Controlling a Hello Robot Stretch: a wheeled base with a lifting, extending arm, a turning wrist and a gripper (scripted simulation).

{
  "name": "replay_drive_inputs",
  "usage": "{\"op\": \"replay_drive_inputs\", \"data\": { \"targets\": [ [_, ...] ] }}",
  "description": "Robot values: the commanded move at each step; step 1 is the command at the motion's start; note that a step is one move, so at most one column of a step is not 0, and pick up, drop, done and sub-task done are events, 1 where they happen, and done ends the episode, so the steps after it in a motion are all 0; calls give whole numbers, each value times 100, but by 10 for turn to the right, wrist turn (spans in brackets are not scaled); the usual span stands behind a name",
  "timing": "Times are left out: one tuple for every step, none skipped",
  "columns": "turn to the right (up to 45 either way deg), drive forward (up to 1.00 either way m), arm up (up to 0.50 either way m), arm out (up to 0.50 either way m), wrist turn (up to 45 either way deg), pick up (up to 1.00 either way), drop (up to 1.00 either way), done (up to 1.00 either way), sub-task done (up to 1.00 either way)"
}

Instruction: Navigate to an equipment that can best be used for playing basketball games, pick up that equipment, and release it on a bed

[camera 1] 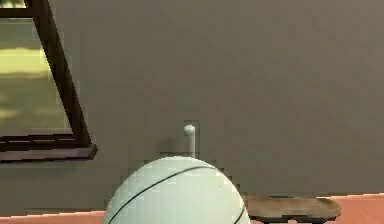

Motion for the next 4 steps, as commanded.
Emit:
{"op": "replay_drive_inputs", "data": {
  "targets": [
    [450, 0, 0, 0, 0, 0, 0, 0, 0],
    [390, 0, 0, 0, 0, 0, 0, 0, 0],
    [0, 15, 0, 0, 0, 0, 0, 0, 0],
    [-420, 0, 0, 0, 0, 0, 0, 0, 0]
  ]
}}
